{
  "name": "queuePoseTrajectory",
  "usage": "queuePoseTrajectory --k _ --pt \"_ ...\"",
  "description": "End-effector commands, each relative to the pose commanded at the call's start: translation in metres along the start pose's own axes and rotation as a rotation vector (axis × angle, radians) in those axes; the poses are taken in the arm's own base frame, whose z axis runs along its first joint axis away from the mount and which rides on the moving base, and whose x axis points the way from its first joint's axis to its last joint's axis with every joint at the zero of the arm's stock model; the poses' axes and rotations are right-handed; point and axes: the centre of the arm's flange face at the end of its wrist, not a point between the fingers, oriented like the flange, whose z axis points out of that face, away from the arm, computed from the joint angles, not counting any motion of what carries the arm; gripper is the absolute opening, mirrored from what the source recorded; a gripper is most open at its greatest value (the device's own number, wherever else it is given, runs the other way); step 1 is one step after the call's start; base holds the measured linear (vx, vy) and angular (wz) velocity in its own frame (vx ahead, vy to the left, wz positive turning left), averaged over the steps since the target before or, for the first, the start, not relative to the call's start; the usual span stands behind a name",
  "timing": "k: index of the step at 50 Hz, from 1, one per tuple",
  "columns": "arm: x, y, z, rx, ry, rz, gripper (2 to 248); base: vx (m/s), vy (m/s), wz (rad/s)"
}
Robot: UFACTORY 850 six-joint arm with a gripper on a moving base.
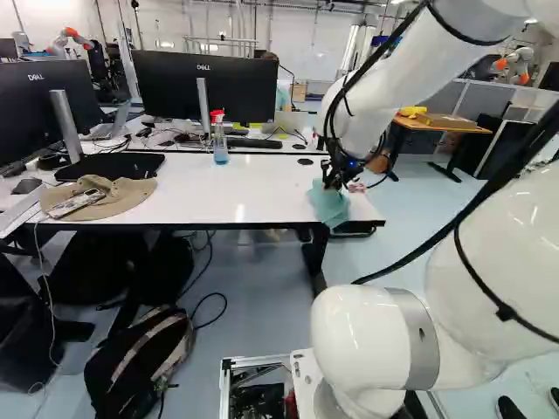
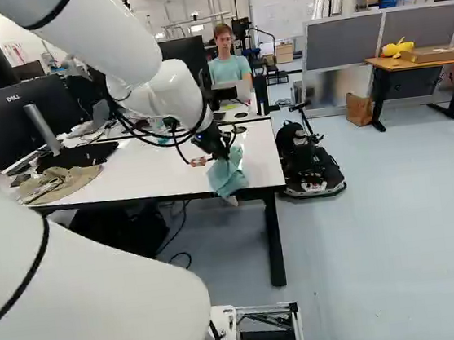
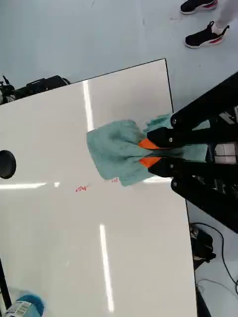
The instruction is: Clean the table with the green towel
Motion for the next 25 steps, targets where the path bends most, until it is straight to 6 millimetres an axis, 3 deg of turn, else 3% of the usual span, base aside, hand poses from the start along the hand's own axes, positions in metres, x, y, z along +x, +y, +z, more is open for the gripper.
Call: queuePoseTrajectory --k 25 --pt "0.037 -0.034 0.019 0.041 -0.01 -0.067 38 0.0 0.0 0.0"
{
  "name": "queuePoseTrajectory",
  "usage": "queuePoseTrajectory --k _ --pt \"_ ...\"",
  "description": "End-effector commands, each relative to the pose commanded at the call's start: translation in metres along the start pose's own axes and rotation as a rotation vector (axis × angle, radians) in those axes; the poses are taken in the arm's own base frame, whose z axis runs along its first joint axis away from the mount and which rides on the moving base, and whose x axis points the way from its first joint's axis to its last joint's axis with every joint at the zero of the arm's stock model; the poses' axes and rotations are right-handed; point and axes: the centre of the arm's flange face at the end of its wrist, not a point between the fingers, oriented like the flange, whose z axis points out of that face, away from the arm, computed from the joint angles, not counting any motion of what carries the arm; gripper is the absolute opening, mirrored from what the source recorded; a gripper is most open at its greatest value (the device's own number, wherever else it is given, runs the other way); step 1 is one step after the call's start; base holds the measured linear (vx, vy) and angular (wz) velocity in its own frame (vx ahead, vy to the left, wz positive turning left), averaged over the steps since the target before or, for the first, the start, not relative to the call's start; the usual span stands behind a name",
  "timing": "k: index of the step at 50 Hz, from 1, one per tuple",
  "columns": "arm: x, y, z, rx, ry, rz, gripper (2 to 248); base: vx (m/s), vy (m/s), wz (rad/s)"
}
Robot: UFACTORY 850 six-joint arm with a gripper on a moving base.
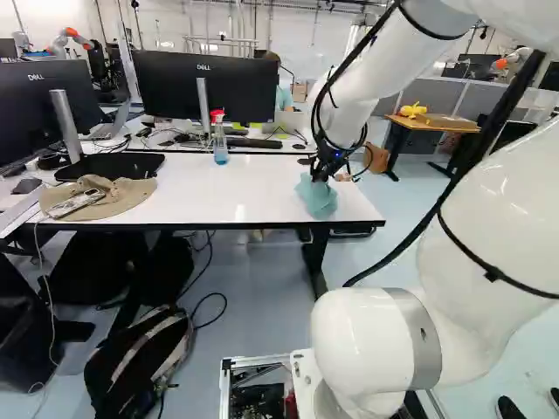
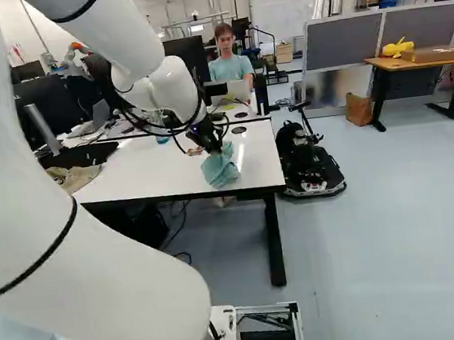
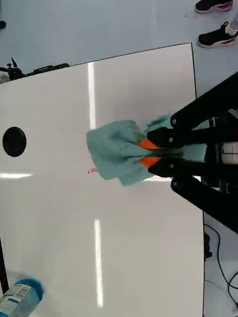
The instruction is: Clean the table with the green towel
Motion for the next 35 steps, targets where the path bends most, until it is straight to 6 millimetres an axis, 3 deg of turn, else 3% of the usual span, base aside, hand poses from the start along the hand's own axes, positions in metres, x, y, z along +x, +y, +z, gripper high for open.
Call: queuePoseTrajectory --k 18,35 --pt "0.025 -0.02 0.021 0.021 -0.015 -0.037 38 0.0 0.0 0.0" --pt "0.023 -0.02 0.044 0.021 -0.059 -0.037 38 0.0 0.0 0.0"
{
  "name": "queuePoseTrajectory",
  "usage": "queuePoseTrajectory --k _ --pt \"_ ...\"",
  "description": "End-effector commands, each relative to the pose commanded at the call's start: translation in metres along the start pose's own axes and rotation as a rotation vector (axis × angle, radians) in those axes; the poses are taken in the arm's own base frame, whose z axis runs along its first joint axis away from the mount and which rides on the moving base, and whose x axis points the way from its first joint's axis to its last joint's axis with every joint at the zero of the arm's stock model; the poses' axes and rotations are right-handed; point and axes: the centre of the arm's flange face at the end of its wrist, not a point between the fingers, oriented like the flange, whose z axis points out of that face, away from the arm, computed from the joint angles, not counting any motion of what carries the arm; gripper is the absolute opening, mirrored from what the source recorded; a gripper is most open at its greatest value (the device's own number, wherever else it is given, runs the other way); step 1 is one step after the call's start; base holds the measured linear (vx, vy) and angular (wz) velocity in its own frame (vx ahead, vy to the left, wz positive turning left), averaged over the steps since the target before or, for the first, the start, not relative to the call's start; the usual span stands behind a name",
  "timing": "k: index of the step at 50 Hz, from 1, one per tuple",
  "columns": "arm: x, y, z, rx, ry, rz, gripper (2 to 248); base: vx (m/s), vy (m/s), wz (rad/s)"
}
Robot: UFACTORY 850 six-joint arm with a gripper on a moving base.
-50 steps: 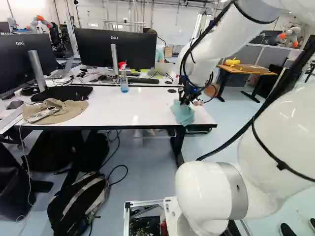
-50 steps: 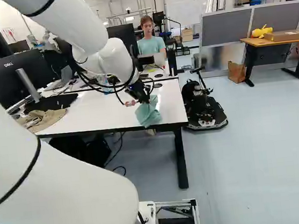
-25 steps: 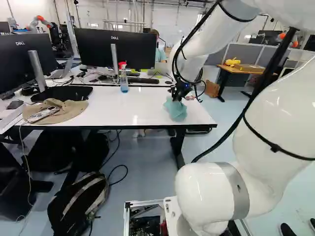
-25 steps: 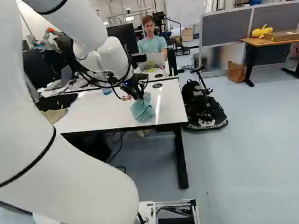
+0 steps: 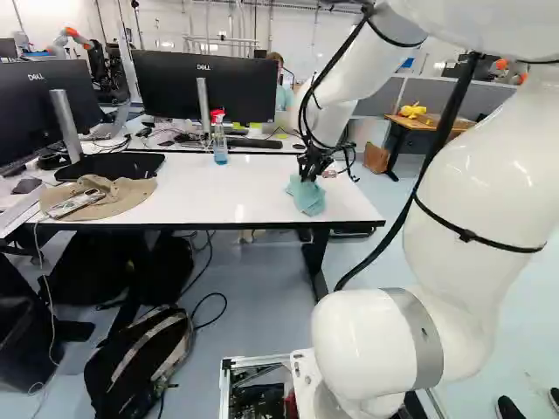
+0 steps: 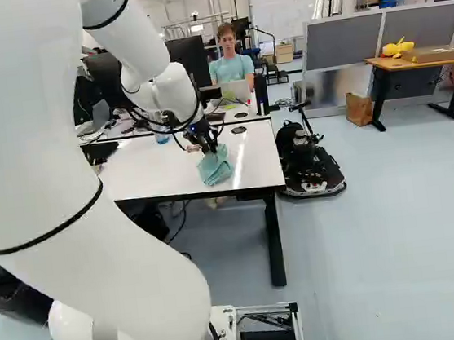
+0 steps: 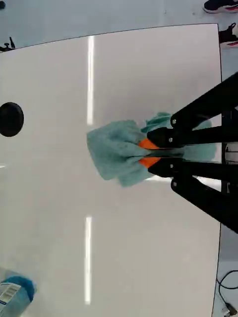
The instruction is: Clean the table with the green towel
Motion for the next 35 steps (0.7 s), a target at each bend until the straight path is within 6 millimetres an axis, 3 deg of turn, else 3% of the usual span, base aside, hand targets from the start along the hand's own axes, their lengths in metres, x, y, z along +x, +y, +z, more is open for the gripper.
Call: queuePoseTrajectory --k 23,35 --pt "-0.003 0.0 0.032 0.0 -0.061 0.0 38 0.0 0.0 0.0" --pt "-0.004 0.0 0.032 0.0 -0.07 0.0 38 0.0 0.0 0.0"
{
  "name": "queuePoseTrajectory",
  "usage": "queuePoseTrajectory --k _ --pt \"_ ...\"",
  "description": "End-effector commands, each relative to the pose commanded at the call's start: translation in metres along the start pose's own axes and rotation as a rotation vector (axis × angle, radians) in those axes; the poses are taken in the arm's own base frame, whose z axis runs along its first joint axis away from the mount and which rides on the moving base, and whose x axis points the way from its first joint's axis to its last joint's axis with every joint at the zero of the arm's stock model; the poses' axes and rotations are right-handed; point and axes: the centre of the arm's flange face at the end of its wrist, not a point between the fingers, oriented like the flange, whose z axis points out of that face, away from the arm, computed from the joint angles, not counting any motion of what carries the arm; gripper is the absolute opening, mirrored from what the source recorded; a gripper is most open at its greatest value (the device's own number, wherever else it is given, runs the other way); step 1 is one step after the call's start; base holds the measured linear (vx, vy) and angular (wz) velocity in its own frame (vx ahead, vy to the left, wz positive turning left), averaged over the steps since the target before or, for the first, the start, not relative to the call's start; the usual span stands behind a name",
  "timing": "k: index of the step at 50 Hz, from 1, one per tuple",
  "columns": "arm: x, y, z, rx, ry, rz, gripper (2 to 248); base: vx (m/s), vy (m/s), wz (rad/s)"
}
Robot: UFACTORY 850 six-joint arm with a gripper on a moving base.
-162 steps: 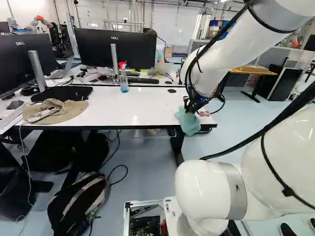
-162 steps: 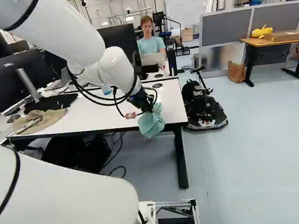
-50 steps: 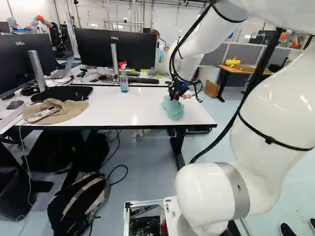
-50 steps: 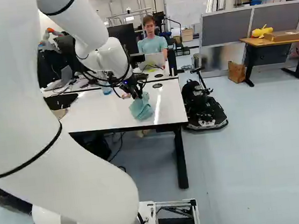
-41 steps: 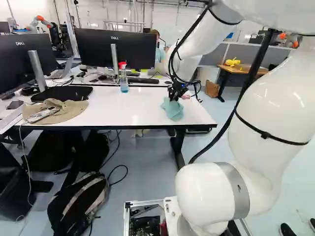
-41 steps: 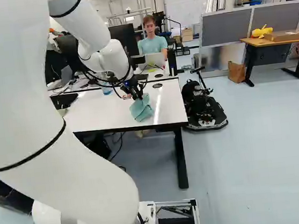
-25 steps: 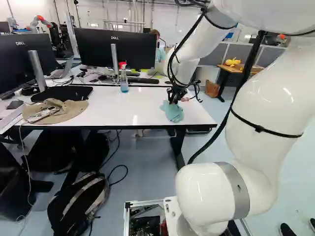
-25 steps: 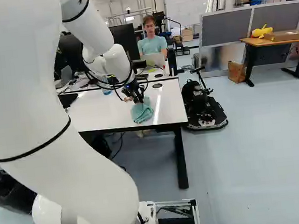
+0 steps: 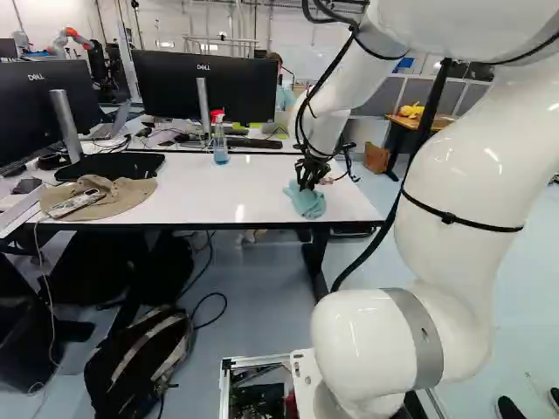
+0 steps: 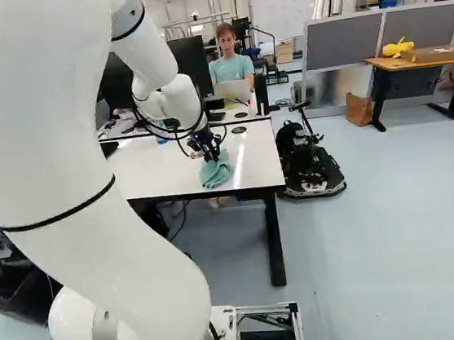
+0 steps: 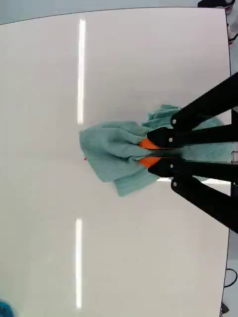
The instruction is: Clean the table with the green towel
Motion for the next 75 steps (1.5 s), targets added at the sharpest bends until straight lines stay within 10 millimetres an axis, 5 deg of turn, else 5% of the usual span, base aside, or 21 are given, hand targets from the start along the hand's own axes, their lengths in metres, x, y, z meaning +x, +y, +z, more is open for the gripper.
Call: queuePoseTrajectory --k 38,75 --pt "-0.004 0.007 0.001 -0.005 -0.069 0.014 38 0.0 0.0 0.0" --pt "0.056 0.02 0.027 -0.014 -0.041 0.035 38 0.0 0.0 0.0"
